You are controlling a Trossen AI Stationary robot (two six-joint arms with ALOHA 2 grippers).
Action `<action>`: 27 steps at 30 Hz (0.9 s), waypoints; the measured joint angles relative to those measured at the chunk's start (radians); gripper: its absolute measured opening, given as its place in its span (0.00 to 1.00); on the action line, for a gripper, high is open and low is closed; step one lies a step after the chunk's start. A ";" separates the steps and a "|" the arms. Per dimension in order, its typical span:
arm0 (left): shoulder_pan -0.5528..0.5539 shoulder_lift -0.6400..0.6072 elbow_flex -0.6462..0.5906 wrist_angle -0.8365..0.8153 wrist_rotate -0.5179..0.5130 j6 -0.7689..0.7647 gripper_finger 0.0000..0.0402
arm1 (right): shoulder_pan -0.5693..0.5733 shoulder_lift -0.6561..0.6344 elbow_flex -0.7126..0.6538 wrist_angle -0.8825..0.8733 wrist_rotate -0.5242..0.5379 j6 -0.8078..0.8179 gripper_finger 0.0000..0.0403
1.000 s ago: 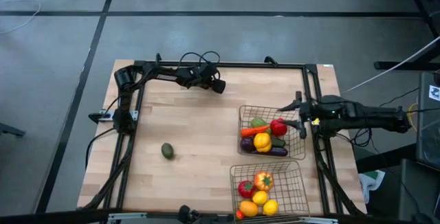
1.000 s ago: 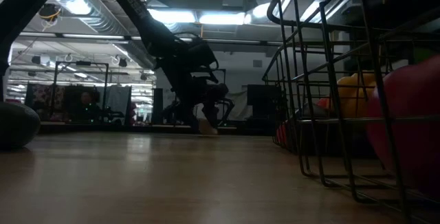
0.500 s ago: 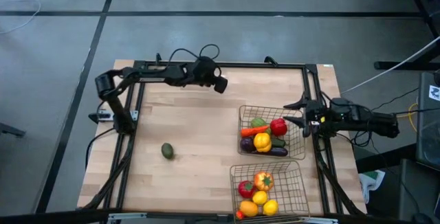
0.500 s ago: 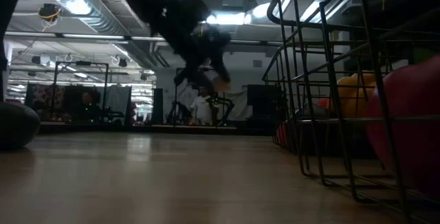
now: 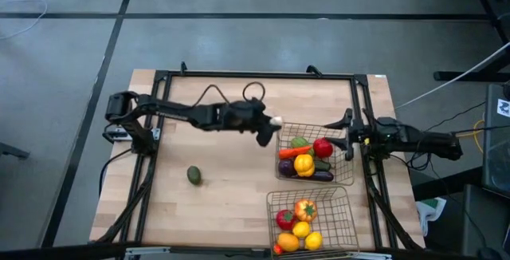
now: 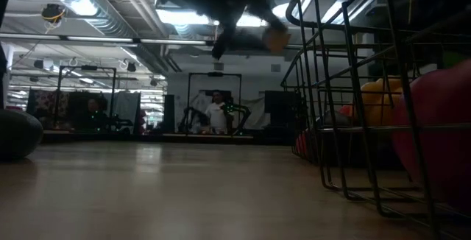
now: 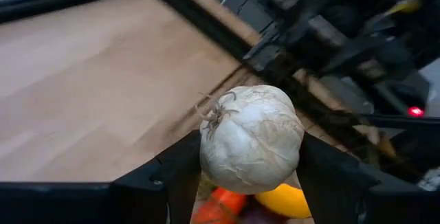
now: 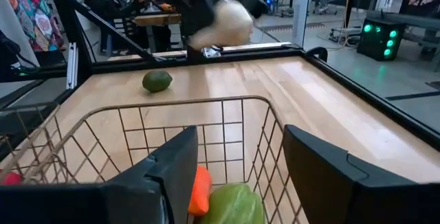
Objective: Sort produce into baskets
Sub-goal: Put the garlic into the top wire basket
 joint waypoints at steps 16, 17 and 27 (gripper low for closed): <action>-0.193 0.198 -0.001 0.428 -0.206 -0.012 0.52 | 0.000 0.007 -0.115 0.130 -0.013 0.043 0.53; -0.194 0.213 0.000 0.445 -0.207 -0.012 0.52 | 0.000 0.008 -0.115 0.129 -0.011 0.042 0.53; -0.193 0.319 0.000 0.480 -0.213 0.004 0.52 | 0.000 0.013 -0.117 0.139 -0.010 0.040 0.53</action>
